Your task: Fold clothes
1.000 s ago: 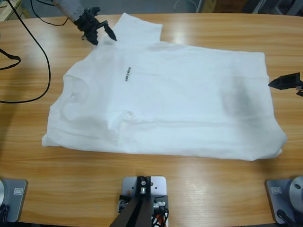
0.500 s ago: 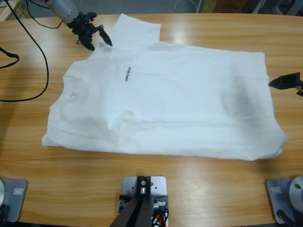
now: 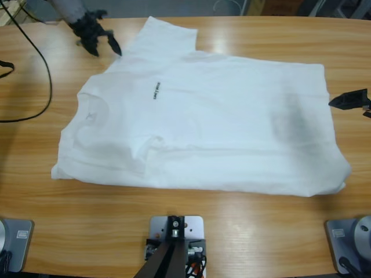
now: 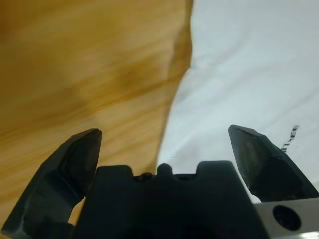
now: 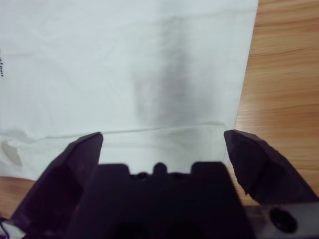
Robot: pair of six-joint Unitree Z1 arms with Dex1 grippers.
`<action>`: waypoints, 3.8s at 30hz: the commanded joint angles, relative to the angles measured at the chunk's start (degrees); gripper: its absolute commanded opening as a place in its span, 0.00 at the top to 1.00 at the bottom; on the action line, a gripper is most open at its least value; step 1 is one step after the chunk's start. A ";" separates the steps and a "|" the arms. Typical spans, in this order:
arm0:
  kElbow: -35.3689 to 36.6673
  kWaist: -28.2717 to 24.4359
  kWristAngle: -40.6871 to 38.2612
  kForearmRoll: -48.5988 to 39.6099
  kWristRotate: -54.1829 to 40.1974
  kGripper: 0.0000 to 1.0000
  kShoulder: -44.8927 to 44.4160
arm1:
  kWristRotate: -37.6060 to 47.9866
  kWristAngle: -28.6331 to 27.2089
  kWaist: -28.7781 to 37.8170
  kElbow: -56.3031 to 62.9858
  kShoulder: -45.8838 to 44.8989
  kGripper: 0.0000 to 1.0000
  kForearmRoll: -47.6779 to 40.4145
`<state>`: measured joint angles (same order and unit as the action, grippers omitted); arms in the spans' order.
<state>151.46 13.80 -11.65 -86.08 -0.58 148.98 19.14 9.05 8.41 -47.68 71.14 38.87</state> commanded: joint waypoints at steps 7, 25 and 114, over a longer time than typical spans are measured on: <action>-59.72 0.68 1.61 29.25 0.51 0.09 -40.26 | -1.03 1.85 1.82 2.33 -1.70 0.00 -1.26; -79.93 -5.93 -23.62 84.23 22.99 0.08 -34.89 | -1.03 2.20 3.45 2.03 -0.44 0.00 -1.13; -48.41 4.39 -1.36 52.92 10.68 0.22 -13.82 | -1.03 1.85 4.51 2.88 -0.91 0.00 -2.14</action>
<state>101.87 17.86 -14.21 -32.18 9.97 129.90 18.98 10.50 12.25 -46.62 71.07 37.23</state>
